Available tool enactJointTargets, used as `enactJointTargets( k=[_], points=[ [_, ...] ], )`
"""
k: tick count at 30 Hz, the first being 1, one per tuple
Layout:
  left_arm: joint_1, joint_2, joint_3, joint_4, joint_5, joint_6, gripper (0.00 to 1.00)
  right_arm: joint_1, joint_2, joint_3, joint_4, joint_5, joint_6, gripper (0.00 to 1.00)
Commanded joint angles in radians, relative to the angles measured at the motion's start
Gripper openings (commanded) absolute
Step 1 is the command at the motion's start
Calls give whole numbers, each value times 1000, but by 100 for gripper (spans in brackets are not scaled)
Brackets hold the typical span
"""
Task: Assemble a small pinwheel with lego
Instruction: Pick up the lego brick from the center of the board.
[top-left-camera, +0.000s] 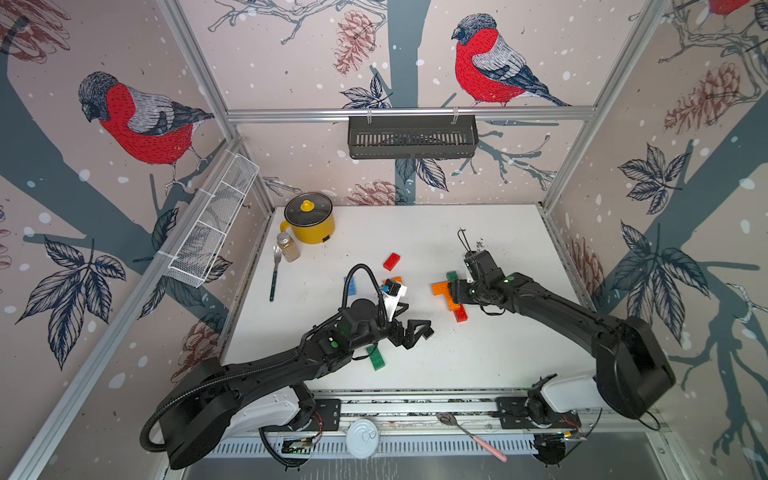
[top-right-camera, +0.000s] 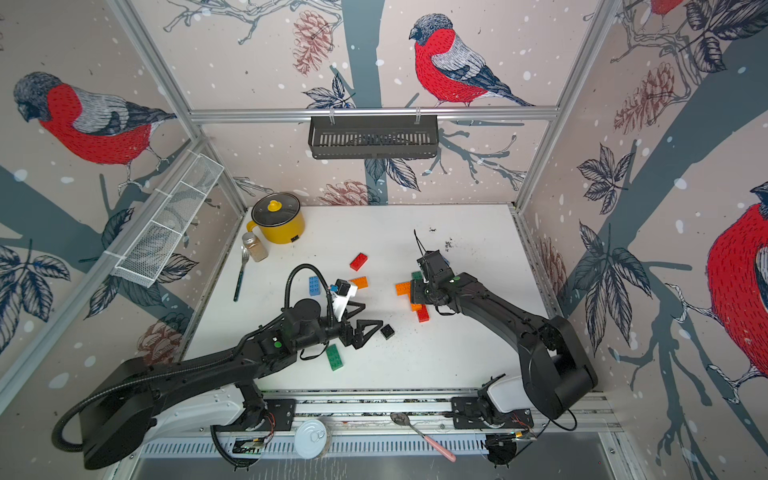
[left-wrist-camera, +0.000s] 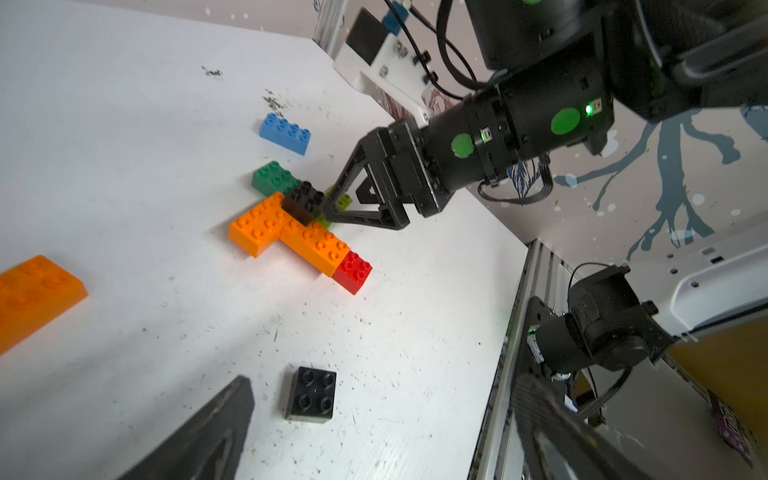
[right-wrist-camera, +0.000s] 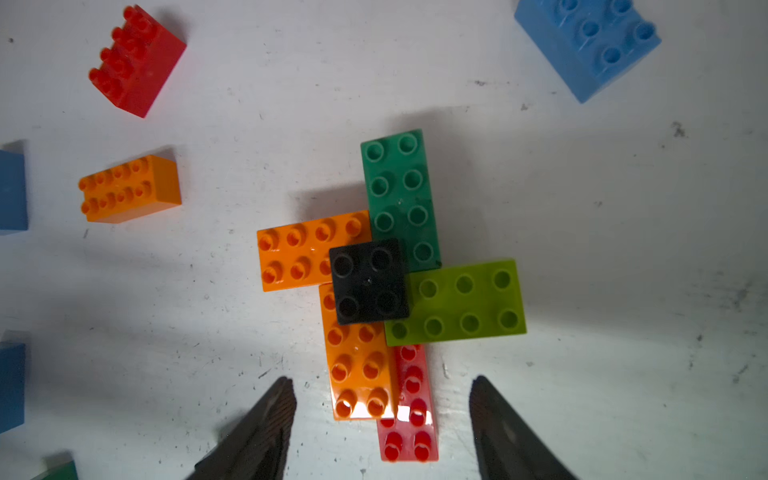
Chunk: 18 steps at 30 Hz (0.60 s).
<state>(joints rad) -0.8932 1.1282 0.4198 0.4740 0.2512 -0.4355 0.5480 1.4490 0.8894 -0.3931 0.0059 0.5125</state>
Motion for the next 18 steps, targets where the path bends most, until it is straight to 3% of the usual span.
enactJointTargets(
  k=[1, 7, 18],
  points=[
    [-1, 25, 2, 73, 59, 31, 97, 4, 38, 32, -1, 24, -26, 65],
    [0, 21, -10, 70, 51, 34, 97, 0, 105, 86, -12, 61, -51, 66],
    [-1, 24, -6, 62, 43, 40, 97, -2, 169, 149, -24, 51, -93, 52]
  ],
)
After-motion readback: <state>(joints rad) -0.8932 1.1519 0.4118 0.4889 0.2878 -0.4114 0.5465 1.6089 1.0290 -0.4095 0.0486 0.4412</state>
